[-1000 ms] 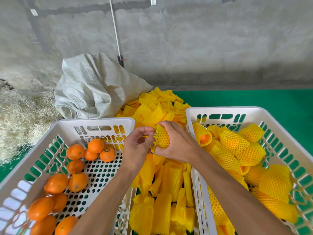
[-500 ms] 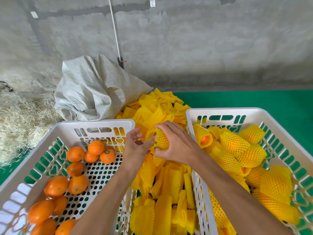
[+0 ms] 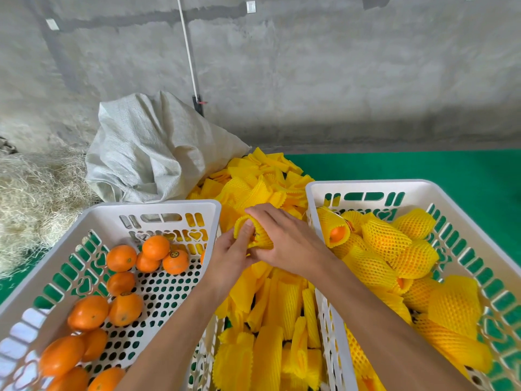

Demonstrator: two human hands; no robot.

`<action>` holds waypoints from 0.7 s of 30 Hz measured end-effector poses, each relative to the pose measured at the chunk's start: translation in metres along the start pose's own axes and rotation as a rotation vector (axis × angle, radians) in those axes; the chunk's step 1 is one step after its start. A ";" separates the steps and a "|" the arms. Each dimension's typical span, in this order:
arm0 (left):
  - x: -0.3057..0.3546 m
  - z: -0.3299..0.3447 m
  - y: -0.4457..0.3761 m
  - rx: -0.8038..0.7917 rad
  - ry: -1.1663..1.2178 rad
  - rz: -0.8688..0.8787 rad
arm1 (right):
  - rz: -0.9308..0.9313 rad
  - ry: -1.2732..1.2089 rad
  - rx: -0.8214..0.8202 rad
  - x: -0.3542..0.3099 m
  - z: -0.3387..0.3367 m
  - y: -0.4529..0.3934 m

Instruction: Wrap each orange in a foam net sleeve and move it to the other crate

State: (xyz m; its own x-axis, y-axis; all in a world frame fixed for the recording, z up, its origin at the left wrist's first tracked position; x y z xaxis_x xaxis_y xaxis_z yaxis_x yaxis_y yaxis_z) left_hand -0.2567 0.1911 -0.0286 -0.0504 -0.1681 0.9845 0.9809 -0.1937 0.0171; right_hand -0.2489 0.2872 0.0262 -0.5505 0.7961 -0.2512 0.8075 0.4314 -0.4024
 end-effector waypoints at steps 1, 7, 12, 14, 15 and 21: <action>0.000 0.002 0.000 -0.007 -0.018 0.013 | 0.005 0.061 0.008 0.003 -0.002 -0.001; -0.012 -0.005 0.002 0.032 -0.397 0.015 | 0.293 0.438 0.266 0.058 -0.059 0.007; -0.030 0.000 -0.001 -0.098 -0.777 0.031 | 0.567 0.541 0.392 0.109 -0.084 0.032; -0.046 0.006 0.003 -0.225 -0.927 -0.032 | 0.726 0.506 0.249 0.139 -0.069 0.044; -0.057 0.008 0.006 -0.292 -0.965 -0.093 | 0.822 0.468 0.145 0.153 -0.056 0.052; -0.098 0.002 0.029 -0.533 -1.074 -0.481 | 0.922 0.430 -0.089 0.158 -0.017 0.060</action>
State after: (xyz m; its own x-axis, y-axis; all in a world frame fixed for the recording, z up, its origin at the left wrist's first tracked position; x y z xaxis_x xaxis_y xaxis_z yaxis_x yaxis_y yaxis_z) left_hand -0.2227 0.2042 -0.1247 0.0439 0.8340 0.5501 0.6983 -0.4194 0.5801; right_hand -0.2838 0.4459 -0.0228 0.4017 0.9117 -0.0861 0.9010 -0.4103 -0.1412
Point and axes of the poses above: each hand's wrist, its own y-axis away from the middle knuckle, its own z-axis out of the palm, x = y × z, the point moved 10 cm from there along -y, towards the middle knuckle, and after that the axes turned 2 degrees about -z, right-handed, at the moved point
